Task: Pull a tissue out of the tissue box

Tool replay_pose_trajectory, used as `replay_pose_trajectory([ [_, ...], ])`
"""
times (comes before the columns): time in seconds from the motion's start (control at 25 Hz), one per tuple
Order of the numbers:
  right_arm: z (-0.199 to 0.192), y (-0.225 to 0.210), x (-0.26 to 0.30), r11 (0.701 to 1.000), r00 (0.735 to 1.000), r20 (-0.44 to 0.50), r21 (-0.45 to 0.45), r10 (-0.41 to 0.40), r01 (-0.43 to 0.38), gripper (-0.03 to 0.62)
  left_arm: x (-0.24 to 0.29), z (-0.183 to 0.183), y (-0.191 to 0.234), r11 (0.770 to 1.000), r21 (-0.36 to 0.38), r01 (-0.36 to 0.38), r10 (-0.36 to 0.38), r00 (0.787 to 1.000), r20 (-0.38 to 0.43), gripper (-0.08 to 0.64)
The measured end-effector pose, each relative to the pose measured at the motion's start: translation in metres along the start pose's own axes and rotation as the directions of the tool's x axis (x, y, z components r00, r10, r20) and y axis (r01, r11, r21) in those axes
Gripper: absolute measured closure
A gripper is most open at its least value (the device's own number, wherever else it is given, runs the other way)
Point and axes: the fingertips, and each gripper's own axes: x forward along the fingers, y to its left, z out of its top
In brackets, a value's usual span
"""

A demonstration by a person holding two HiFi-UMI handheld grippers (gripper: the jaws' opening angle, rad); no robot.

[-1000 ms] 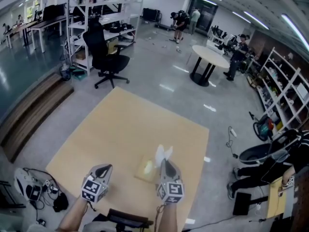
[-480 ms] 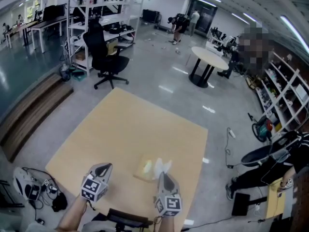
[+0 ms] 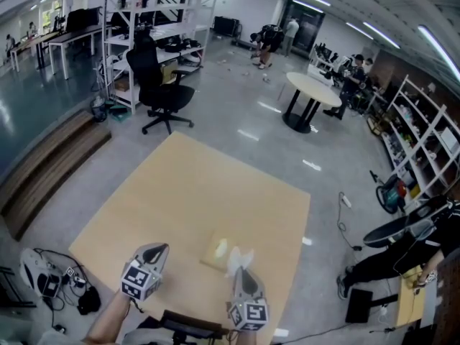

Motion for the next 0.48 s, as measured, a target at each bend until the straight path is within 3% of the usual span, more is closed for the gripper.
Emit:
replay_pose_trajectory([
  [0.48, 0.0063, -0.0057, -0.0003, 1.000, 1.000, 0.011, 0.005, -0.003, 0.003, 0.583, -0.0024, -0.0040, -0.0036, 1.000, 0.000, 0.000, 0.000, 1.000, -0.015, 0.554],
])
